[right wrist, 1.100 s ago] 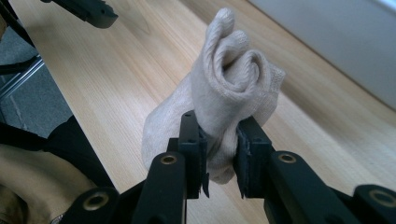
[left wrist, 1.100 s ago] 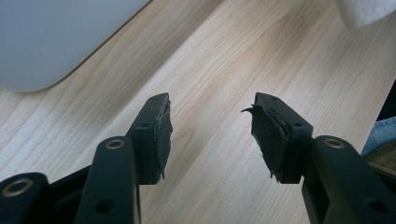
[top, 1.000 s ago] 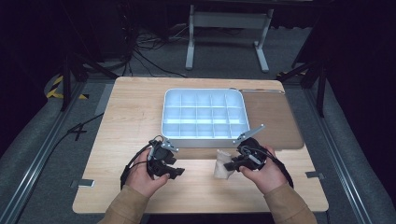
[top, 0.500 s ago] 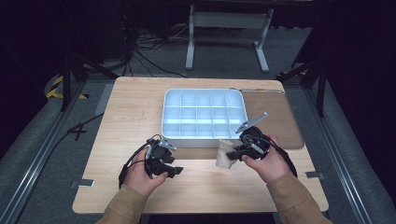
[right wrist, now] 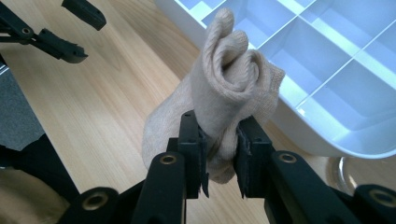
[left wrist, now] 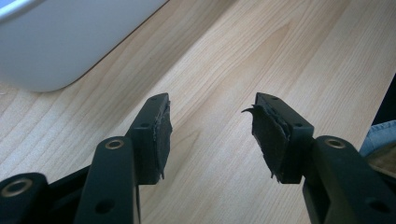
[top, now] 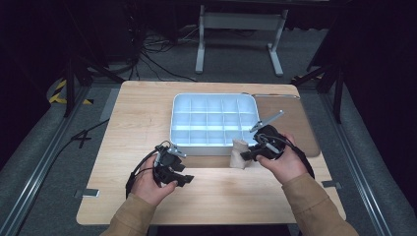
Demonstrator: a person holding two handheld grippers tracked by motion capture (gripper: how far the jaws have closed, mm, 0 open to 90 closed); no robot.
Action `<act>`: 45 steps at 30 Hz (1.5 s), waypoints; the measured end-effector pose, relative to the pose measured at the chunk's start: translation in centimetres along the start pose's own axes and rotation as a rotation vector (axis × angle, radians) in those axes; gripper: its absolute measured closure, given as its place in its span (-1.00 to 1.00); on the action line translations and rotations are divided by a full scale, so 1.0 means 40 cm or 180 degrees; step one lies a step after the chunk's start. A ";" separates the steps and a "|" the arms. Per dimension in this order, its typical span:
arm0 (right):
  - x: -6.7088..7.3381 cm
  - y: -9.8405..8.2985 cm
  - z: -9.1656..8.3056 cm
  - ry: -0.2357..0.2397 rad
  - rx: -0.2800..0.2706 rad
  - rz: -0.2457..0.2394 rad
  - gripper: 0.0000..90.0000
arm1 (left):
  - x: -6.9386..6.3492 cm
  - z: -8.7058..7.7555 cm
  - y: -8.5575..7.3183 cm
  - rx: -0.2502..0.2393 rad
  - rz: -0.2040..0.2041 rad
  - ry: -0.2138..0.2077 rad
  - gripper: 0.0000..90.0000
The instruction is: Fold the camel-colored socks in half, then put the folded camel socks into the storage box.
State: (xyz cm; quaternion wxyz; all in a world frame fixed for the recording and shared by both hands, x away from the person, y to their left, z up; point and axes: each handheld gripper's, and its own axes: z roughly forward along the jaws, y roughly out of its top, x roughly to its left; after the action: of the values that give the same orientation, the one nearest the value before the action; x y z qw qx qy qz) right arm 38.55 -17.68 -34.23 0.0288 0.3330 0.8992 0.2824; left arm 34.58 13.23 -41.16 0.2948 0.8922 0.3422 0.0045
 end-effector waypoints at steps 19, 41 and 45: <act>-0.089 0.060 -0.006 -0.0259 0.0049 0.0022 0.66 | 0.008 -0.017 -0.020 -0.0014 -0.0071 0.0036 0.06; -0.196 0.116 0.026 -0.0562 0.0384 0.0096 0.65 | 0.015 -0.017 -0.022 -0.0057 -0.0113 0.0018 0.06; -0.209 0.119 0.047 -0.0614 0.0492 0.0101 0.65 | 0.015 -0.017 -0.022 -0.0052 -0.0111 0.0016 0.06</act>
State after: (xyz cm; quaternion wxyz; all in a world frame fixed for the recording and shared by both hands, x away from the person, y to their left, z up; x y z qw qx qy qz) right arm 48.28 -18.96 -34.44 0.0850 0.3740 0.9059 0.1793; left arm 34.33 14.48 -41.17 0.3012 0.8836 0.3584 0.0044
